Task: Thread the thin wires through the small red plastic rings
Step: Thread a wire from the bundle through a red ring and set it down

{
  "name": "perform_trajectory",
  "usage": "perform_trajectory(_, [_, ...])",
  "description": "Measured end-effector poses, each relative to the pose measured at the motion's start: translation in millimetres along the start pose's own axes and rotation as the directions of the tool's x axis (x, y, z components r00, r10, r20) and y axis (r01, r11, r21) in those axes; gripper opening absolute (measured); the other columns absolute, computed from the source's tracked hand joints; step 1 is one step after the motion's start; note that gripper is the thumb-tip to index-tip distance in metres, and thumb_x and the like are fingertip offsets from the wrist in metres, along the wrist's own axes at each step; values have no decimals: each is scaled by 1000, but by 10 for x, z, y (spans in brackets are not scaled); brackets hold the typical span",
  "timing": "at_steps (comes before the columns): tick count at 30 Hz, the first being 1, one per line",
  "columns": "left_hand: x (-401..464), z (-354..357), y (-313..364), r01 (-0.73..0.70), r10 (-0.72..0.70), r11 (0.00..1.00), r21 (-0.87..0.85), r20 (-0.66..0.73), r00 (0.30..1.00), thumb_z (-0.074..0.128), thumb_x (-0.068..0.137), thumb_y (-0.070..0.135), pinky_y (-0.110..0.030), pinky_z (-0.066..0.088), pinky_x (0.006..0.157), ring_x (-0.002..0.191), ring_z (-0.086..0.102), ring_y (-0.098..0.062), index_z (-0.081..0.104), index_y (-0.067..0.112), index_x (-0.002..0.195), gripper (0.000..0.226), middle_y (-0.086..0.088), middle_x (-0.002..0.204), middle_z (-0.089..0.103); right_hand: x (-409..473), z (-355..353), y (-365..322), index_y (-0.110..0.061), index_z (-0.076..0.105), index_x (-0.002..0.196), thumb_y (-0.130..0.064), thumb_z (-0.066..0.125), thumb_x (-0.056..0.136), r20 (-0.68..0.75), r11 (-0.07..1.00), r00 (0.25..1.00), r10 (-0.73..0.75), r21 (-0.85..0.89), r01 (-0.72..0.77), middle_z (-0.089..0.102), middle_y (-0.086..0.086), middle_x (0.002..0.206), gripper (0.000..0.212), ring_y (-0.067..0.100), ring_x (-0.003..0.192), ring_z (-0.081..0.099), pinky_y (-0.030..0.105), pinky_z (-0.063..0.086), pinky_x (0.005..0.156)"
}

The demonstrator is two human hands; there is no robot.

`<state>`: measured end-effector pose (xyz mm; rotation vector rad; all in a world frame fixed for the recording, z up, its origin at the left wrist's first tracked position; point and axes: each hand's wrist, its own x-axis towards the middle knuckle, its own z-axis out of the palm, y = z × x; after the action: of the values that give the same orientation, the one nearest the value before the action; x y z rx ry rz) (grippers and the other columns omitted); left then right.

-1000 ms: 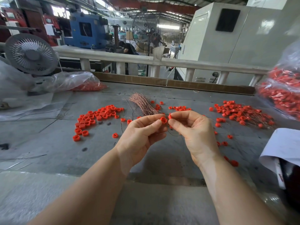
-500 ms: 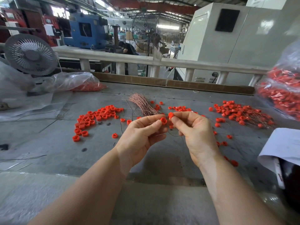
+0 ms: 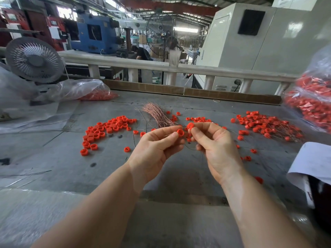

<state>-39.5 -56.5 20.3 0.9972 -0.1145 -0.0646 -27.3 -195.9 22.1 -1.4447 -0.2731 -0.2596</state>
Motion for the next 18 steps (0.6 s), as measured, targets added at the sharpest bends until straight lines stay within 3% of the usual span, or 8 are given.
perform_trajectory(5, [-8, 10, 18, -48, 47, 998, -33, -29, 998, 50, 85, -7, -16, 55, 63, 63, 67, -8, 65, 1, 90, 18, -5, 71, 71, -7, 43, 10, -28, 65, 71, -8, 70, 80, -8, 912, 968, -250, -337, 233, 65, -14, 65, 22, -1, 62, 56, 10, 41, 61])
perform_trajectory(8, [-10, 12, 14, -75, 73, 996, -50, -56, 996, 50, 85, -9, -16, 55, 62, 63, 68, -10, 63, 0, 90, 17, -5, 69, 71, -32, 63, 13, -23, 65, 75, -3, 70, 78, 41, 790, 914, -403, -488, 370, 67, -6, 77, 20, 5, 74, 61, 10, 43, 68])
perform_trajectory(12, [-13, 14, 4, -105, 102, 994, -34, -67, 992, 52, 83, -8, -16, 55, 61, 64, 68, -10, 64, 1, 86, 15, -5, 69, 71, -54, 65, 19, -10, 69, 77, 0, 69, 77, 90, 712, 874, -477, -543, 445, 65, -2, 81, 10, 6, 80, 59, 15, 46, 72])
perform_trajectory(18, [-7, 1, -6, -152, 154, 988, 25, -68, 986, 55, 83, -6, -17, 55, 63, 67, 68, -10, 66, 3, 84, 14, -5, 71, 72, -68, 80, 14, -7, 70, 77, -2, 67, 76, 104, 672, 846, -522, -560, 484, 63, -4, 80, 6, 7, 79, 59, 19, 48, 71])
